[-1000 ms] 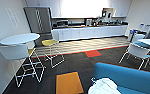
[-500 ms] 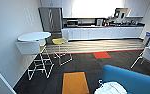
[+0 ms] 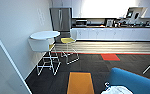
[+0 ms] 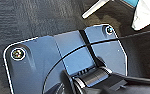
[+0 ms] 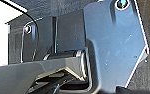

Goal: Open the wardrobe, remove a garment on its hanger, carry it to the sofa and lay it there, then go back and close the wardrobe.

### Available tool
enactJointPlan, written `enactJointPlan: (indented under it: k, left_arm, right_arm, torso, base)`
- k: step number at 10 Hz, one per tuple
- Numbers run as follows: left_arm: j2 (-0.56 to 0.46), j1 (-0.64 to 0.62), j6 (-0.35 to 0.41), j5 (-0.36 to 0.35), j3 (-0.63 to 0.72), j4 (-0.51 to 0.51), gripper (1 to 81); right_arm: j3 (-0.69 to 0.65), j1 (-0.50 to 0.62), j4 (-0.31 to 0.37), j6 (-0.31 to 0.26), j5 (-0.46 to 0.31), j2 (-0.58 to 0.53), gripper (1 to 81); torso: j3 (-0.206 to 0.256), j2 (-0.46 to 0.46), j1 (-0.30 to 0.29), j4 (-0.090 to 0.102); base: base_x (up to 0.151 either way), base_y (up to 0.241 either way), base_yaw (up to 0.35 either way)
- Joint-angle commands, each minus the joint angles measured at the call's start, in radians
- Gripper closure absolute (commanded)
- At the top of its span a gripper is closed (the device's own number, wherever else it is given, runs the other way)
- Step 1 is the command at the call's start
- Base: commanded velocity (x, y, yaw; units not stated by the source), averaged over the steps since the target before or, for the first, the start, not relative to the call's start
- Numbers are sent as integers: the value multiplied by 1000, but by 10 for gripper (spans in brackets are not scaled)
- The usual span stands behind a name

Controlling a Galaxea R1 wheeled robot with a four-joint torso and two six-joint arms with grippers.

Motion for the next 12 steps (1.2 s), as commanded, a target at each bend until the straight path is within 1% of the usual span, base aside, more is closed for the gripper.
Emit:
enactJointPlan:
  k: [1, 12]
  left_arm:
    - [-5, -51, 1, 41, 10, 9, 10]
    - [0, -51, 1, 41, 10, 11, 10]
  right_arm:
    - [2, 26, -2, -3, -59, 11, 10]
    - [2, 25, -2, -3, -57, 11, 10]
  torso:
    - [0, 0, 0, 0]
    - [0, 0, 0, 0]
  base:
    - [0, 0, 239]
    - [0, 0, 255]
